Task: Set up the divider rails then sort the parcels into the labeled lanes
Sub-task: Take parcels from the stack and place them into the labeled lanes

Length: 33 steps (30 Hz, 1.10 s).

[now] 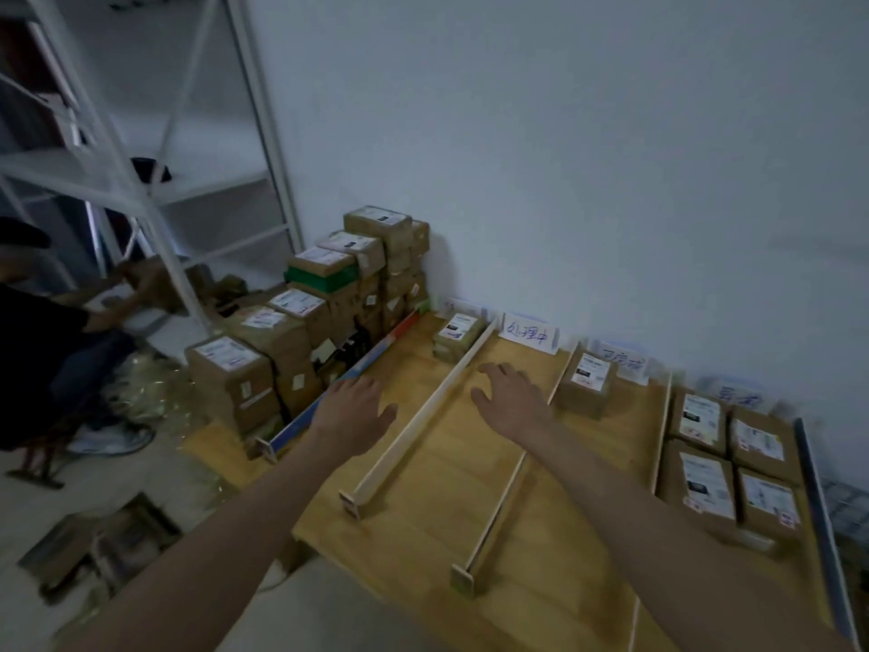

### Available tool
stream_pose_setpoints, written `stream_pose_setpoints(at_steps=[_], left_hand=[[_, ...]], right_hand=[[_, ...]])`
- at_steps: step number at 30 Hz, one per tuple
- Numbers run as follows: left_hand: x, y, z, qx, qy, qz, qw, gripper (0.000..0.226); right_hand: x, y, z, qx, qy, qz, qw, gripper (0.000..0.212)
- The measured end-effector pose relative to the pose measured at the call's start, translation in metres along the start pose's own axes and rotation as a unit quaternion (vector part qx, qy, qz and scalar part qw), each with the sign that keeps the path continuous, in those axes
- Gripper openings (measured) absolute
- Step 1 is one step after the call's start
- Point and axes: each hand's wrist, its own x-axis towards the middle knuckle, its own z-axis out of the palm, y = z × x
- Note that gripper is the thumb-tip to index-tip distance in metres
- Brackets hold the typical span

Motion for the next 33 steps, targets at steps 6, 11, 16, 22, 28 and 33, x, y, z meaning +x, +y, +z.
stream_pose_setpoints(at_steps=[6, 11, 16, 22, 28, 33], left_hand=[[-0.028, -0.083, 0.008, -0.023, 0.015, -0.035, 0.999, 0.053], [-0.033, -0.141, 0.014, -0.030, 0.012, -0.068, 0.997, 0.057], [-0.014, -0.202, 0.028, -0.037, 0.021, -0.094, 0.995, 0.052], [0.024, -0.271, 0.036, -0.028, 0.019, -0.115, 0.993, 0.052], [0.054, -0.340, 0.041, -0.043, 0.004, -0.140, 0.989, 0.056], [0.080, -0.394, 0.046, -0.035, 0.003, -0.153, 0.988, 0.056]], right_hand=[[0.013, -0.079, 0.040, -0.002, -0.026, -0.023, 0.999, 0.050], [0.044, -0.129, 0.071, -0.016, -0.046, -0.054, 0.997, 0.050], [0.093, -0.179, 0.107, -0.016, -0.054, -0.077, 0.995, 0.050], [0.160, -0.235, 0.157, 0.026, -0.090, -0.089, 0.992, 0.051], [0.201, -0.282, 0.191, 0.031, -0.126, -0.100, 0.987, 0.050], [0.221, -0.310, 0.221, 0.040, -0.144, -0.075, 0.986, 0.046]])
